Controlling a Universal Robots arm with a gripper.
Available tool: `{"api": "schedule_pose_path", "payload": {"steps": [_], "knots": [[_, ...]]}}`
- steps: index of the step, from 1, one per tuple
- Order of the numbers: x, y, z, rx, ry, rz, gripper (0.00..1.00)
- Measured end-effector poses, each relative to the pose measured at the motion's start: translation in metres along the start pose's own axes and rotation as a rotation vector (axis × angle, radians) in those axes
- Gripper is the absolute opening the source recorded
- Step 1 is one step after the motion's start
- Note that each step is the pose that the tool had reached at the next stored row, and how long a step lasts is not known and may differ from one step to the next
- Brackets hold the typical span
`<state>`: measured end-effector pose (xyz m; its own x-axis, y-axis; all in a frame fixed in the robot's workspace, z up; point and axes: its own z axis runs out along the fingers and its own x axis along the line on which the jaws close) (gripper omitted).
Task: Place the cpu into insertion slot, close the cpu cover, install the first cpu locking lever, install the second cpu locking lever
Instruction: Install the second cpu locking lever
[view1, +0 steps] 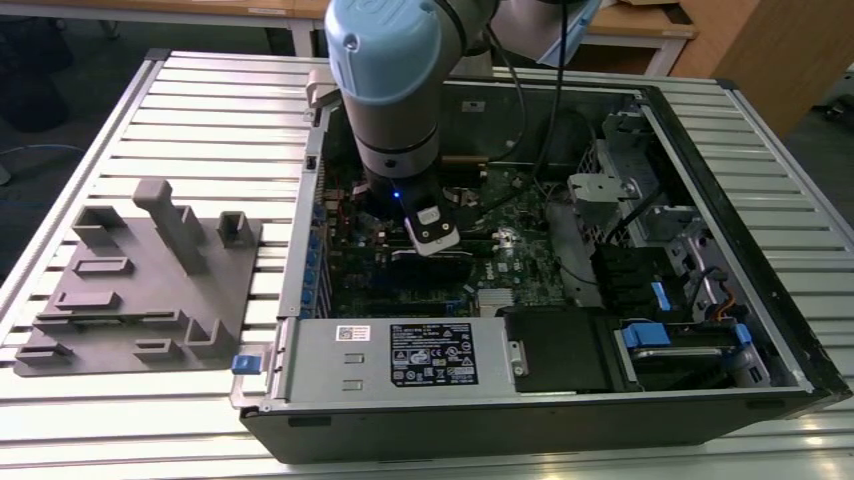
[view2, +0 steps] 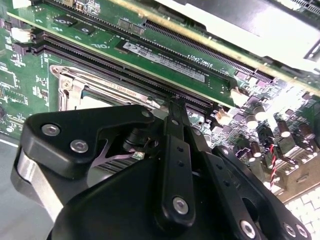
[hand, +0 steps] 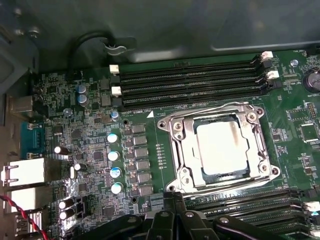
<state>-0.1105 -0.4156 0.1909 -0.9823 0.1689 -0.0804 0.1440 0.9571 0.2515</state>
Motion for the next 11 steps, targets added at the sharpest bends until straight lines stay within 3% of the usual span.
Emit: {"api": "schedule_pose_path", "payload": {"steps": [11], "knots": [[0.0000,0.0001,0.0002,-0.0535,0.0270,0.012,0.11]]}}
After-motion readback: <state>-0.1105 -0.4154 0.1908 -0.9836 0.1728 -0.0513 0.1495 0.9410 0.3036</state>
